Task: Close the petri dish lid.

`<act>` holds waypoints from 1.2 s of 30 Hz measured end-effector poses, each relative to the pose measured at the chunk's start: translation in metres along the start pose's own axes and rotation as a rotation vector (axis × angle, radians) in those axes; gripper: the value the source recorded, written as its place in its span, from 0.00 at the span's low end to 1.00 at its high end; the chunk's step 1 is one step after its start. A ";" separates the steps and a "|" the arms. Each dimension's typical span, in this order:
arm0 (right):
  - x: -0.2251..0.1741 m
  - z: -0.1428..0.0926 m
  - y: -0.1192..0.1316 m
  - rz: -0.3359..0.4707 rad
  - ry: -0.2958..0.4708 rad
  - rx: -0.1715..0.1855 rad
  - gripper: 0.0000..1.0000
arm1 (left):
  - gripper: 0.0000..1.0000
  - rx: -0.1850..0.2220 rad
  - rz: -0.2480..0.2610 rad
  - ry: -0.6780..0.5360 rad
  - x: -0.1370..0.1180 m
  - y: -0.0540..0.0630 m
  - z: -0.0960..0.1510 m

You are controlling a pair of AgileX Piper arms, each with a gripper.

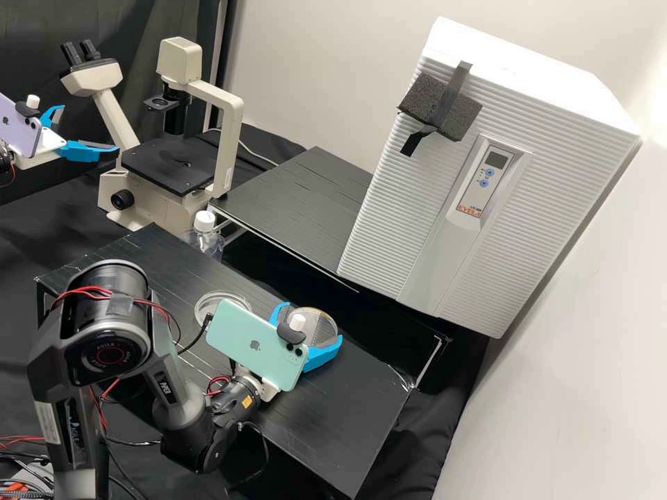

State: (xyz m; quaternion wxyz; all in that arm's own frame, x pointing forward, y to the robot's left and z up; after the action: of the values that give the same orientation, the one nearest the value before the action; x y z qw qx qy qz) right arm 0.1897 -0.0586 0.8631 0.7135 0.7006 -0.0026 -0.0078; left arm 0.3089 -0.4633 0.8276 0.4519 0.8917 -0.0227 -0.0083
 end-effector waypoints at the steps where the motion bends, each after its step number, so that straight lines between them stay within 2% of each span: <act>1: 0.000 0.000 0.000 0.001 -0.001 0.000 0.00 | 1.00 0.000 0.000 0.000 0.000 0.000 0.000; 18: -0.003 0.002 0.002 -0.004 -0.003 -0.002 0.00 | 1.00 0.000 0.000 0.000 0.000 0.000 0.000; 23: -0.012 -0.001 0.005 0.017 -0.016 0.035 0.00 | 1.00 0.000 0.000 0.000 0.000 0.000 0.000; 36: -0.034 -0.015 0.009 0.041 -0.049 0.083 0.00 | 1.00 0.000 0.000 0.000 0.000 0.000 0.000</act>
State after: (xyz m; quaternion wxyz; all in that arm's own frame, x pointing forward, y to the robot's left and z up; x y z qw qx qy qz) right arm 0.1559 -0.0425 0.8725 0.6836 0.7289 -0.0350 -0.0101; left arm 0.3089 -0.4633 0.8276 0.4519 0.8917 -0.0227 -0.0083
